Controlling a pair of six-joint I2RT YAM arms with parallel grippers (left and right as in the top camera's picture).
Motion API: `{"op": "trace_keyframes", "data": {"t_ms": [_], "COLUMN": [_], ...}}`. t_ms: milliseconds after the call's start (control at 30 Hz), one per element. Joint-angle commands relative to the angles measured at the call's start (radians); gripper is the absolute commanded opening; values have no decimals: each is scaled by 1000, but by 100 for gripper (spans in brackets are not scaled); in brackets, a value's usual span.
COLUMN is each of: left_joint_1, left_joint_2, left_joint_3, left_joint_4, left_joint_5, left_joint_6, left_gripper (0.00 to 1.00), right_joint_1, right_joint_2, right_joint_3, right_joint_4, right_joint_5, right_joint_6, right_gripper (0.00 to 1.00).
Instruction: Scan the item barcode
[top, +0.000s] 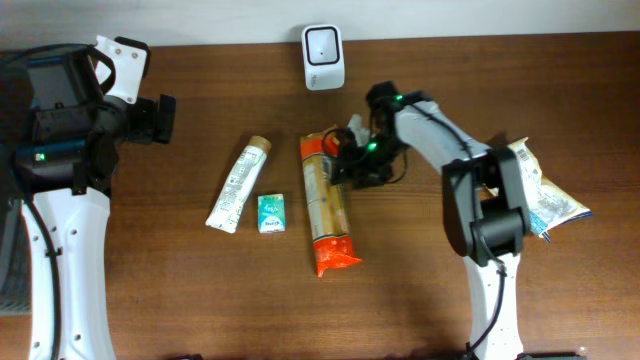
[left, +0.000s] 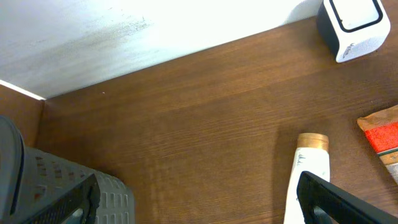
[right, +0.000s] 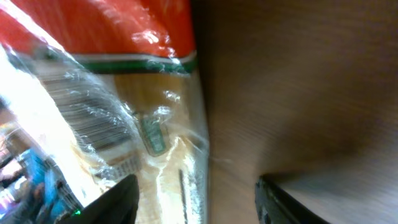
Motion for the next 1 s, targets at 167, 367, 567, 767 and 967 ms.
{"op": "trace_keyframes", "data": {"t_ms": [167, 367, 567, 767, 967], "left_joint_1": [3, 3, 3, 3, 3], "left_joint_2": [-11, -11, -11, -11, -11], "left_joint_3": [13, 13, 13, 13, 13], "left_joint_4": [2, 2, 2, 2, 2], "left_joint_5": [10, 10, 10, 10, 10], "left_joint_6": [8, 8, 8, 8, 9], "left_gripper": [99, 99, 99, 99, 99], "right_joint_1": [-121, -35, 122, 381, 476], "right_joint_2": [6, 2, -32, -26, -26], "right_joint_3": [186, 212, 288, 214, 85], "right_joint_4": [-263, -300, -407, -426, -343], "right_joint_5": [96, 95, 99, 186, 276], "right_joint_6": [-114, -114, -114, -23, 113], "right_gripper": [68, 60, 35, 28, 36]}}
